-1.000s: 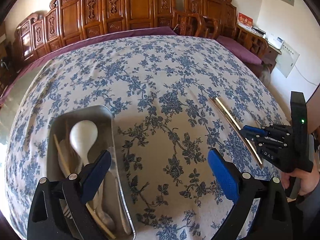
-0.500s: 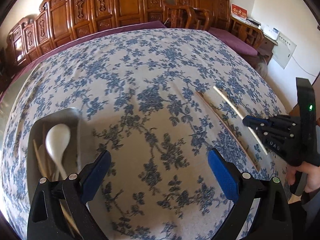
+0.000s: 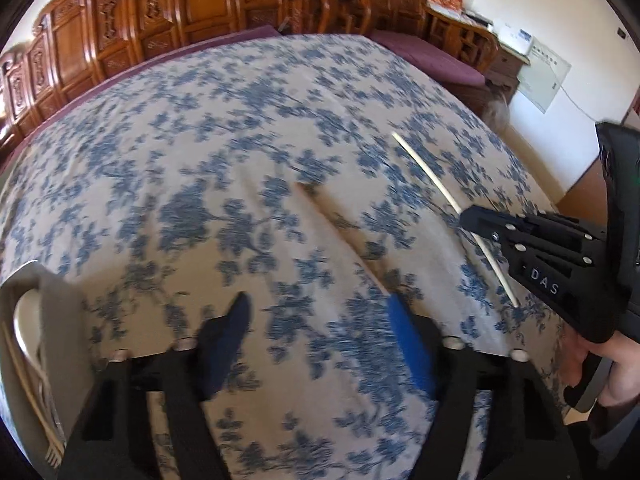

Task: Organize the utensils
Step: 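Grasp the dark wooden chopstick with the left tool and lift it, then carry the wooden chopstick into the tray with the left tool while the right tool carries the bamboo chopstick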

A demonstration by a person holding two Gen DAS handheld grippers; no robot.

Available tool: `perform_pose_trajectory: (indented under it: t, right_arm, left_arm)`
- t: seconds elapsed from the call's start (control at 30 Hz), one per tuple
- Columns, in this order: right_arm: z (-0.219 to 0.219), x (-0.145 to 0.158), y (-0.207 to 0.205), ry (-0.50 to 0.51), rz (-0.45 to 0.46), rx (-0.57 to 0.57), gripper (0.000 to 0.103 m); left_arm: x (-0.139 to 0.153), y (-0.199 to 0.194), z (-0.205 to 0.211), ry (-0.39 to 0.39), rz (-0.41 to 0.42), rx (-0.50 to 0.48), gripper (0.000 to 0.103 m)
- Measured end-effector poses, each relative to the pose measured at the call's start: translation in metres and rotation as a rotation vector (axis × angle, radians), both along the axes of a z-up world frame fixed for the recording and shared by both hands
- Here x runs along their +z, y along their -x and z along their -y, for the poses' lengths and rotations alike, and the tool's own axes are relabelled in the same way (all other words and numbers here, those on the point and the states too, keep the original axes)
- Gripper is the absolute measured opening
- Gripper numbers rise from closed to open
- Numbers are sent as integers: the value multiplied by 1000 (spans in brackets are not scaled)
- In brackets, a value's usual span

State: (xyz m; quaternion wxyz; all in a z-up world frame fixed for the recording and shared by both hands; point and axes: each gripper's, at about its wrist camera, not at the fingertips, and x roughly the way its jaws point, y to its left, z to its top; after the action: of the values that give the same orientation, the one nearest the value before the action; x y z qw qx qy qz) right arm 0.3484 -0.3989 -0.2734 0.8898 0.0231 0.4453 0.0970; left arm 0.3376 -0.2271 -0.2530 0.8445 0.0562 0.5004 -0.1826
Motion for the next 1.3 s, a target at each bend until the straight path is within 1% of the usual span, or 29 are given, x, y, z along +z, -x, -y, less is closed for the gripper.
perform_pose_trajectory:
  t: [0.07, 0.13, 0.3, 0.37, 0.4, 0.47, 0.57, 0.63, 0.67, 0.73, 0.93, 1.07, 1.3]
  right_arm:
    - [1, 1, 0, -6, 3, -5, 6]
    - [2, 1, -1, -10, 4, -14, 6]
    - [7, 1, -1, -23, 6, -35, 6]
    - [7, 1, -1, -28, 6, -34, 6]
    - [7, 1, -1, -28, 8, -32, 6]
    - [6, 2, -1, -31, 9, -31, 6]
    - [5, 3, -1, -37, 11, -26, 6]
    - [3, 3, -1, -37, 11, -21, 6]
    - [2, 3, -1, -35, 11, -19, 6]
    - [1, 3, -1, -36, 11, -18, 6]
    - [-1, 3, -1, -35, 14, -13, 6]
    - [-2, 3, -2, -56, 11, -6, 6]
    - [-20, 12, -2, -74, 25, 36, 6]
  left_arm:
    - [-4, 2, 9, 3, -10, -13, 53]
    - [-7, 4, 16, 7, -18, -26, 48]
    - [-14, 6, 32, 8, -28, -41, 42]
    - [-16, 6, 37, 2, -29, -44, 38]
    - [-17, 5, 40, -2, -30, -47, 37]
    - [-19, 5, 44, -19, -29, -52, 30]
    - [-20, 6, 45, -40, -22, -63, 26]
    - [-20, 5, 42, -51, -19, -64, 13]
    - [-20, 6, 40, -55, -19, -63, 11]
    - [-20, 6, 35, -48, -24, -60, 9]
    - [-20, 5, 25, -68, -19, -44, 4]
    - [-20, 8, 15, -79, -18, -39, 4]
    - [-17, 19, -11, -77, -22, -19, 4]
